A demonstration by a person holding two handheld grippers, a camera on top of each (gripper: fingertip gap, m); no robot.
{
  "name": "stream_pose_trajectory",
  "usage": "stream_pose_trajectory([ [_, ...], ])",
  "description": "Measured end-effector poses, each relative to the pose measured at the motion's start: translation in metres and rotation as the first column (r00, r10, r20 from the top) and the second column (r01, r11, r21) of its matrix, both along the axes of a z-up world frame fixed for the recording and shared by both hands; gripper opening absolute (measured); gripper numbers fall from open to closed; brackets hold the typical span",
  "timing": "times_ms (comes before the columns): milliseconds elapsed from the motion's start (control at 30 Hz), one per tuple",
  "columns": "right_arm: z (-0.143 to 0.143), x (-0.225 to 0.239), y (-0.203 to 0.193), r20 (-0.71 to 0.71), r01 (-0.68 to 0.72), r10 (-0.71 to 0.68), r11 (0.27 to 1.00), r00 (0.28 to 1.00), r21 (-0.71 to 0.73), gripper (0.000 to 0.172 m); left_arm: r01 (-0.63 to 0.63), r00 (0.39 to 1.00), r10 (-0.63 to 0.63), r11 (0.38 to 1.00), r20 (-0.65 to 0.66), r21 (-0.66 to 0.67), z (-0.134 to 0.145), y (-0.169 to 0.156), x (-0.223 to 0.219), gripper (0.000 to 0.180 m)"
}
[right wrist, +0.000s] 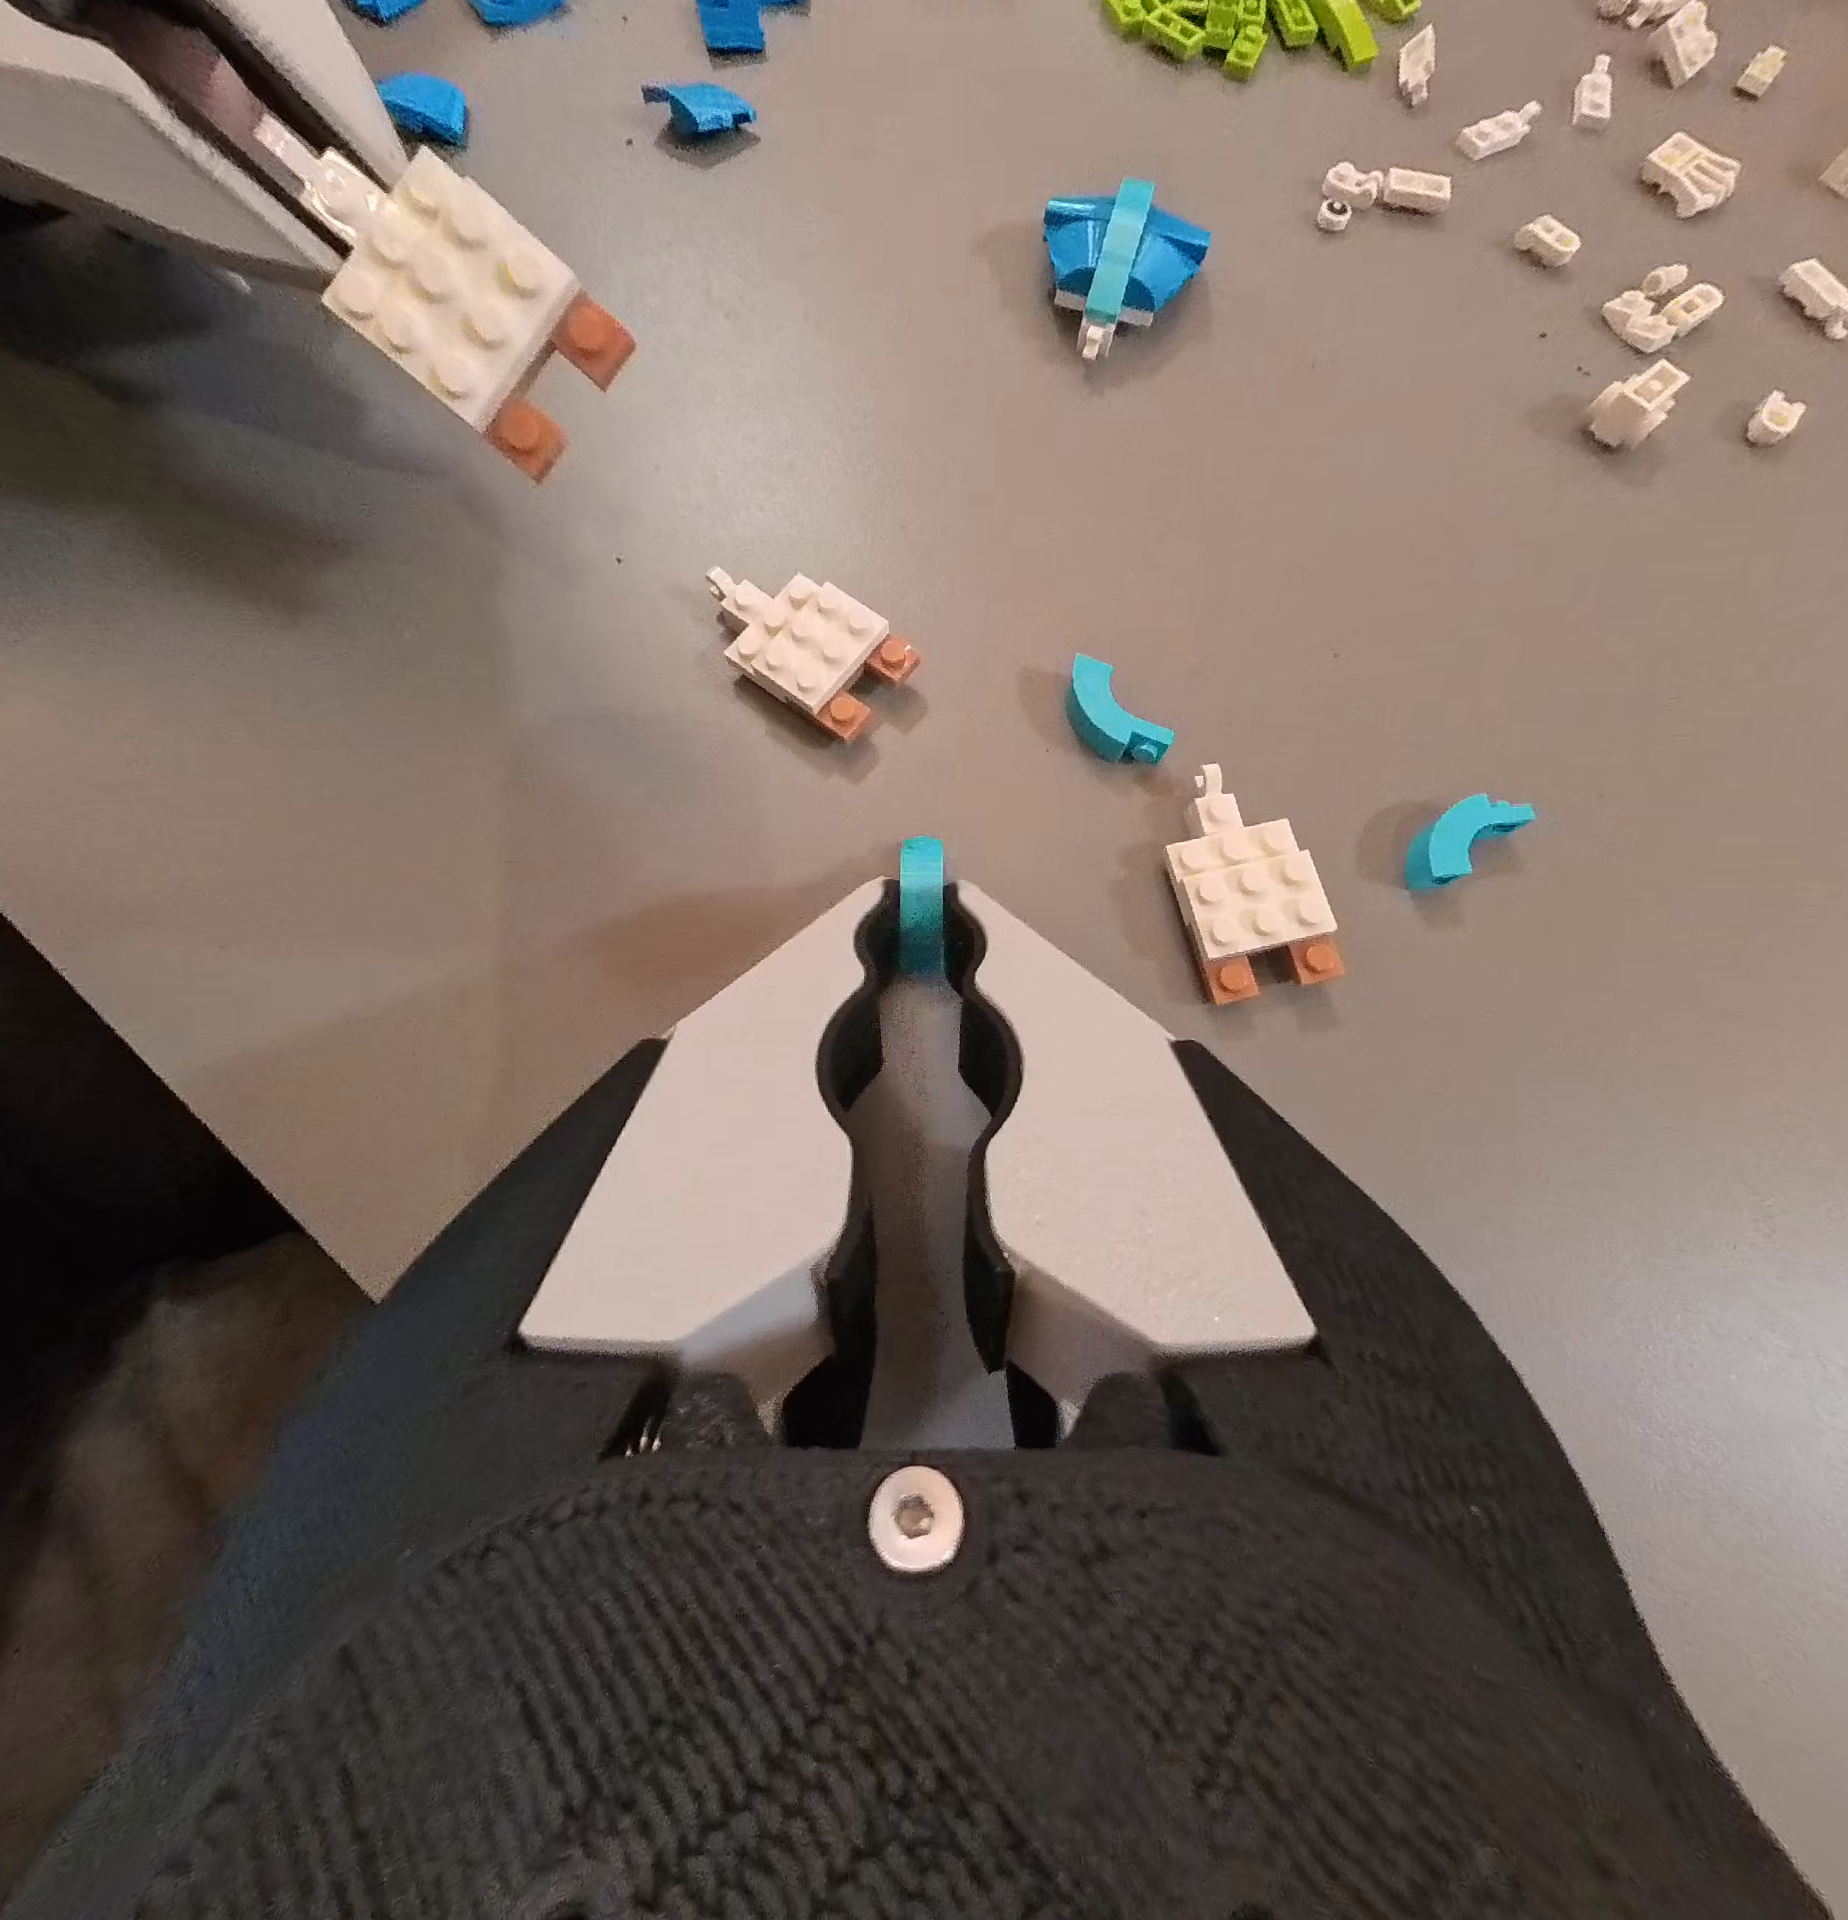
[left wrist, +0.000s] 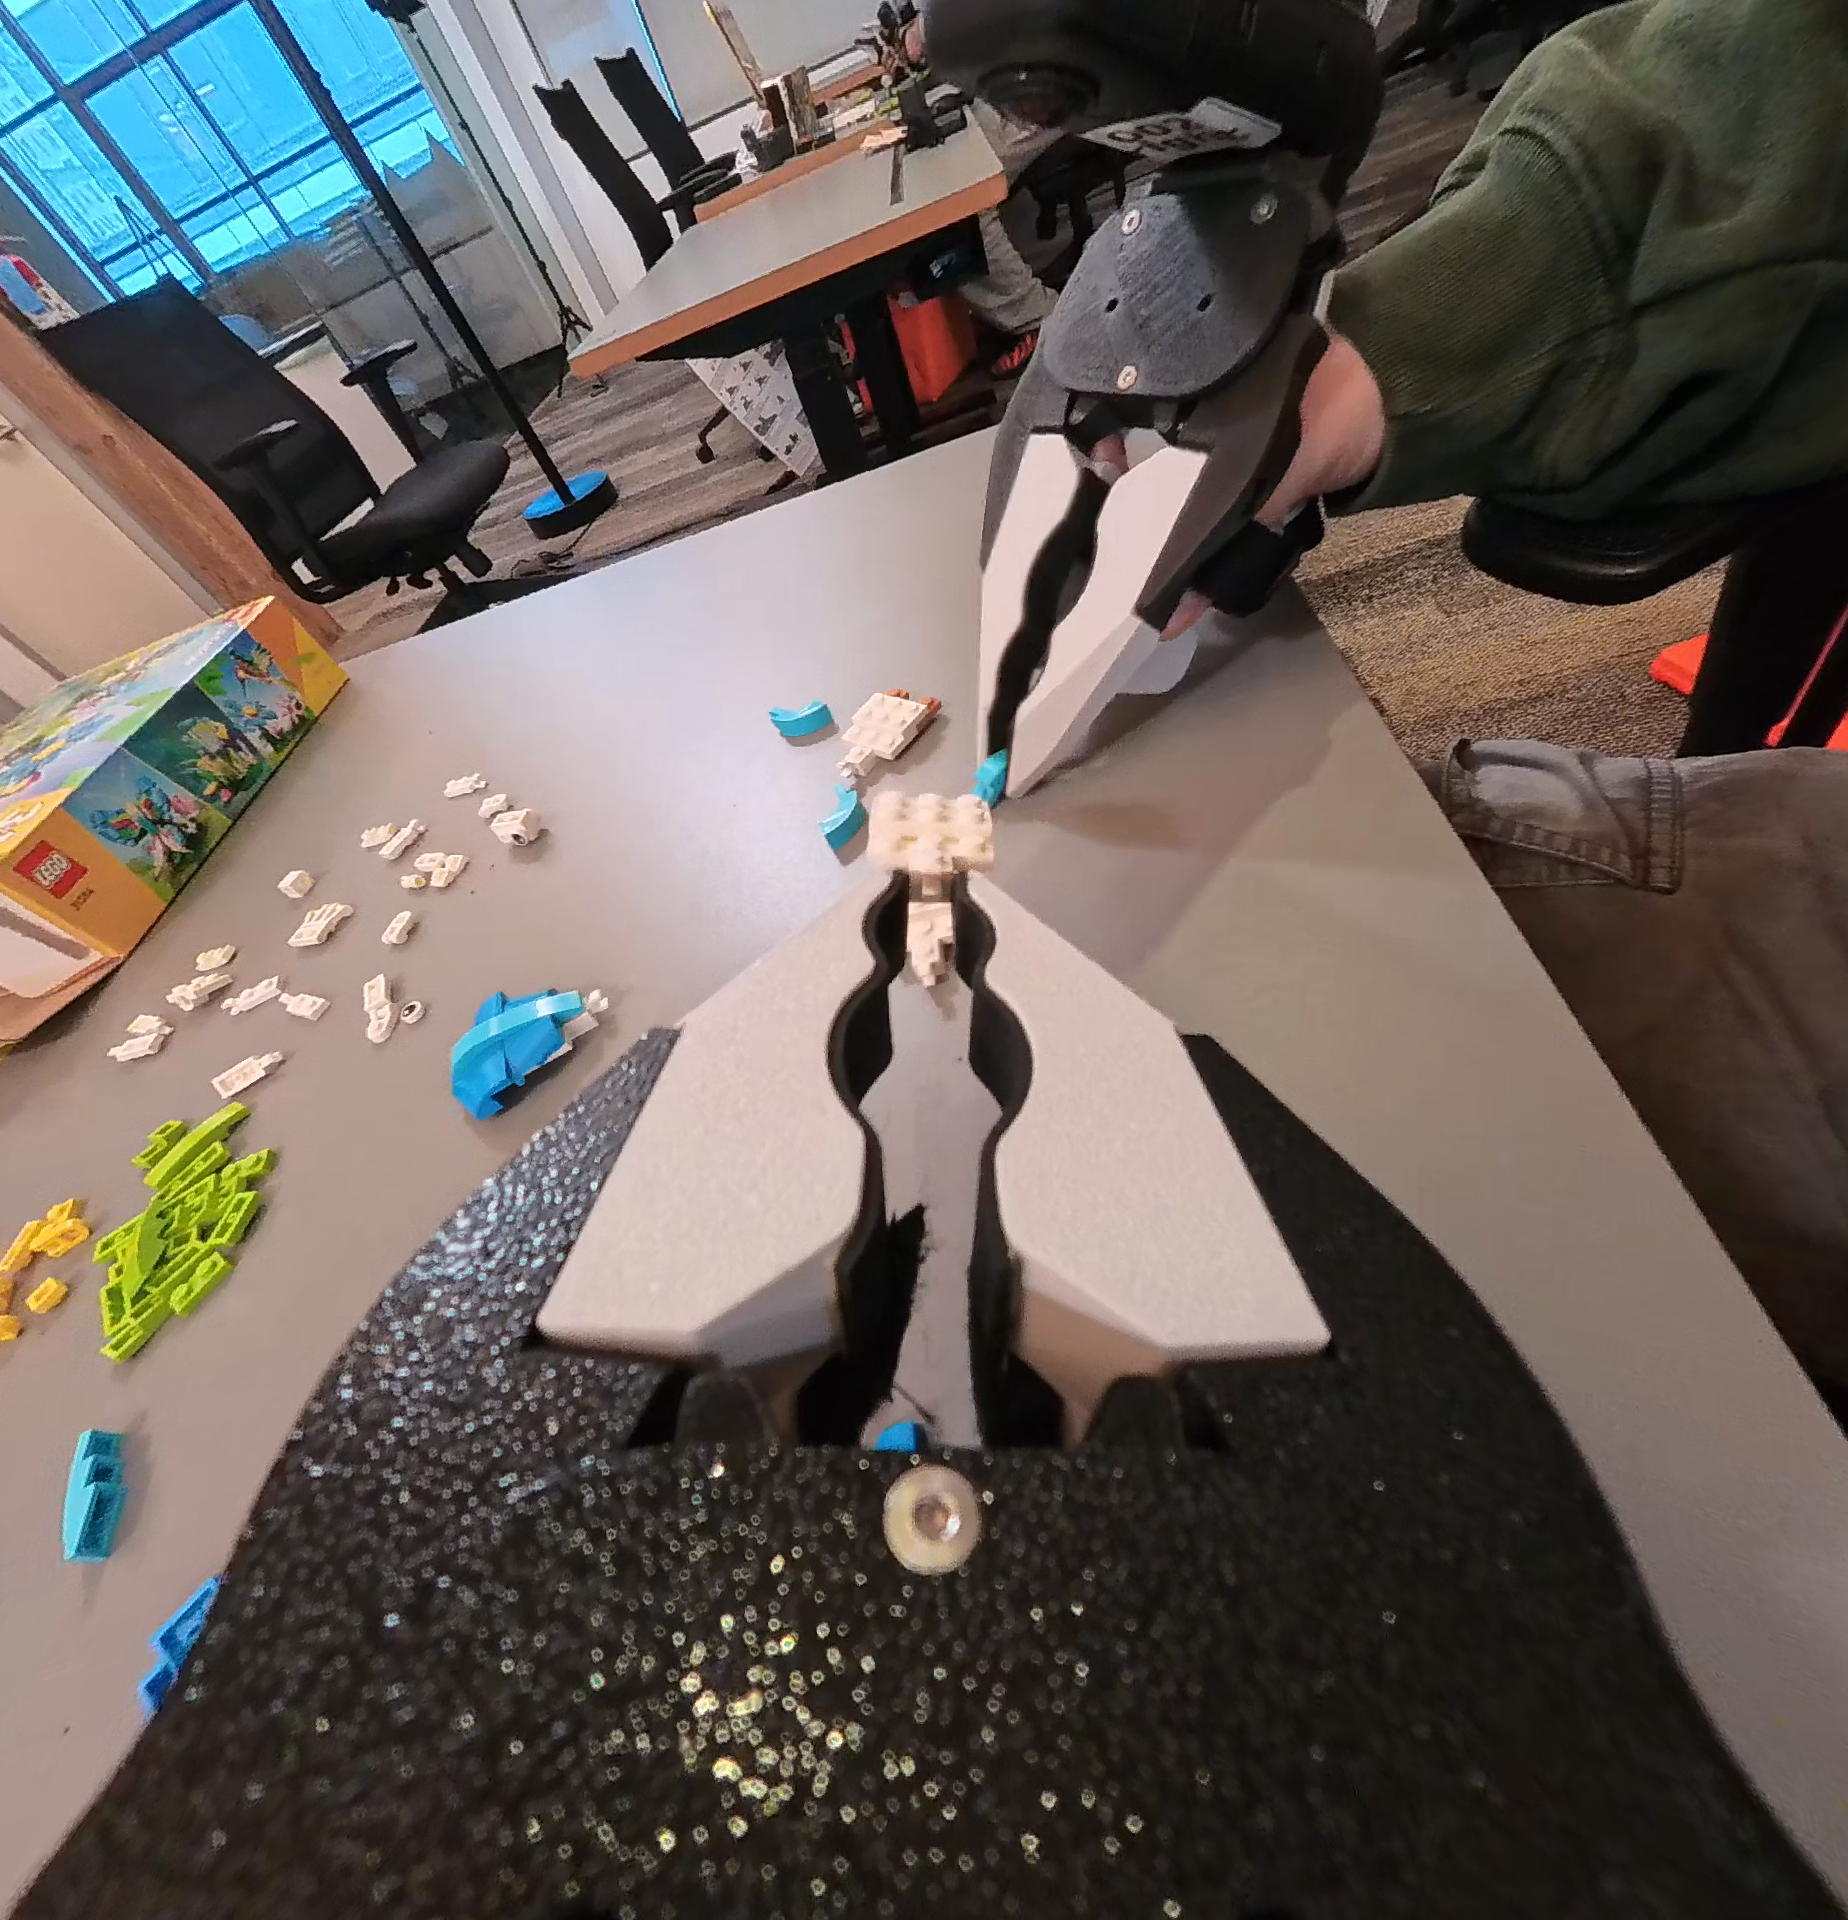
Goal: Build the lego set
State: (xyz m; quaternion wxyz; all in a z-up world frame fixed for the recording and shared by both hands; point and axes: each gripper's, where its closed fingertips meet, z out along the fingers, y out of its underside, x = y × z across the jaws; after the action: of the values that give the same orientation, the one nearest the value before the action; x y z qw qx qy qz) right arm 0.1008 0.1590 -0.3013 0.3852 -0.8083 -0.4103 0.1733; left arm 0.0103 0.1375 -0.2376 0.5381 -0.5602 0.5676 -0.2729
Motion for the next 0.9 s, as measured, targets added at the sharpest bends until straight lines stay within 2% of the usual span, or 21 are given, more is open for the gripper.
stream_pose_trajectory([
  [100,0.004,0.001,0.002,0.035,-0.017,0.015,0.999,0.999,0.045,0.007,-0.021,1.000,0.021,1.000,-0.015,-0.014,-0.002,0.004,-0.002,0.006],
  [200,0.035,-0.016,-0.001,-0.062,-0.108,0.118,0.983,0.991,0.146,0.007,0.016,1.000,-0.017,0.998,-0.009,-0.061,-0.002,-0.001,0.000,0.006],
  [300,0.075,-0.041,-0.021,-0.209,-0.268,0.320,0.932,0.924,0.242,0.007,0.082,0.997,-0.079,0.987,0.025,-0.136,0.000,-0.011,0.004,0.006],
  [367,0.091,-0.051,-0.033,-0.260,-0.353,0.415,0.900,0.872,0.254,0.007,0.118,0.992,-0.110,0.977,0.053,-0.177,0.003,-0.016,0.004,0.006],
  [567,0.099,-0.068,-0.051,-0.237,-0.500,0.537,0.842,0.810,0.201,0.008,0.278,0.952,-0.232,0.929,0.200,-0.244,0.020,-0.035,0.005,0.006],
  [733,0.105,-0.077,-0.055,-0.203,-0.543,0.567,0.824,0.798,0.162,0.008,0.317,0.925,-0.236,0.912,0.299,-0.260,0.034,-0.035,0.002,0.006],
  [900,0.112,-0.081,-0.053,-0.173,-0.550,0.564,0.826,0.807,0.126,0.008,0.324,0.911,-0.227,0.911,0.346,-0.256,0.041,-0.032,-0.001,0.006],
])
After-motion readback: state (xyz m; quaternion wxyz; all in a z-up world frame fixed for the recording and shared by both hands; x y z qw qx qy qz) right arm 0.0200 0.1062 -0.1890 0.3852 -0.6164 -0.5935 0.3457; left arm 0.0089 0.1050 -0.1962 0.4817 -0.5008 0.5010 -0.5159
